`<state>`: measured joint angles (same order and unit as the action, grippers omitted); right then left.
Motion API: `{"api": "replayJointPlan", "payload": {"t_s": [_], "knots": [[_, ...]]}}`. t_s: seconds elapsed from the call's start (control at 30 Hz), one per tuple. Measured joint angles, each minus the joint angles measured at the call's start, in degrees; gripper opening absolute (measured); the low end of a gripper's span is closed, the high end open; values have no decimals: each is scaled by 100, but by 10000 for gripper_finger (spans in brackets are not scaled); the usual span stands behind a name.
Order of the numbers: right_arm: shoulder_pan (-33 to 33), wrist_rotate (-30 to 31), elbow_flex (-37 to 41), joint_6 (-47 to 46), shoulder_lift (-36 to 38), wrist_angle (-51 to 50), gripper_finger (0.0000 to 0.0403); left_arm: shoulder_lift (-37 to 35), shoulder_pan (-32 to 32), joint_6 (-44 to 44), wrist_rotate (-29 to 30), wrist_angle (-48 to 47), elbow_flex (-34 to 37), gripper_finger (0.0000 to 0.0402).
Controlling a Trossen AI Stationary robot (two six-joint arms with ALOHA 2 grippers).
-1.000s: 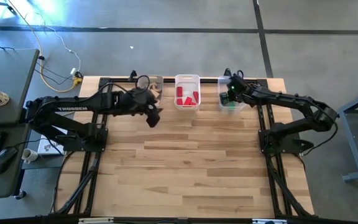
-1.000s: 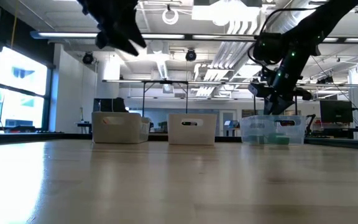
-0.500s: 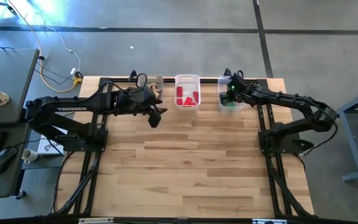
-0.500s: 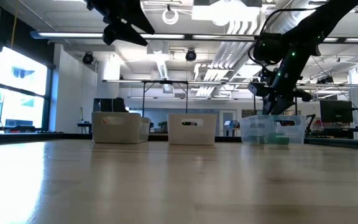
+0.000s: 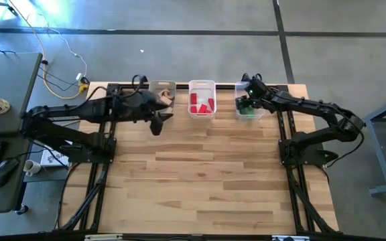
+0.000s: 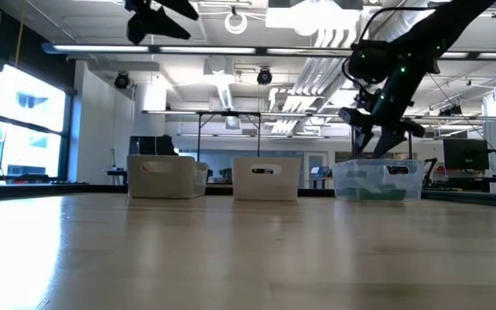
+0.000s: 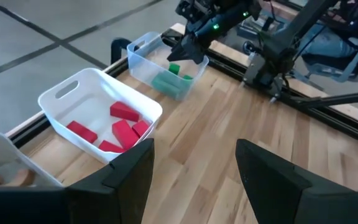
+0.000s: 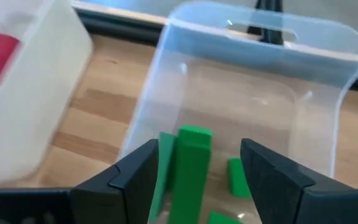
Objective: Sort & place blocks by color
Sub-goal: Return to Home Position
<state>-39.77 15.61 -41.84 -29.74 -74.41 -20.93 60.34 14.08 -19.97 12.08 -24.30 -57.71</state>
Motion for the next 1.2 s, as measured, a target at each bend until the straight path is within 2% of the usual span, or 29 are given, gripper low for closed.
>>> {"api": "replayJointPlan", "payload": {"t_s": [0.17,0.3,0.47,0.67,0.83,0.97,1.2], "knots": [[88,-127,-311,17,0,-53,212,-364,-272,143,317,-205,0,213],[357,-125,-575,163,0,-60,206,-508,-651,201,810,-374,3,213],[859,-92,-941,426,0,-62,204,-695,-1114,204,1320,-222,463,213],[1429,78,-1539,447,1,-61,204,-1149,-1188,-30,936,166,1276,199],[1793,37,-2116,841,4,-59,204,-1778,-1188,-136,875,342,1961,176],[2045,45,-2447,921,7,-51,204,-2342,-1188,-211,582,455,2447,159],[2456,62,-2560,265,7,-70,204,-3244,-1186,-141,193,657,3089,127]]}}
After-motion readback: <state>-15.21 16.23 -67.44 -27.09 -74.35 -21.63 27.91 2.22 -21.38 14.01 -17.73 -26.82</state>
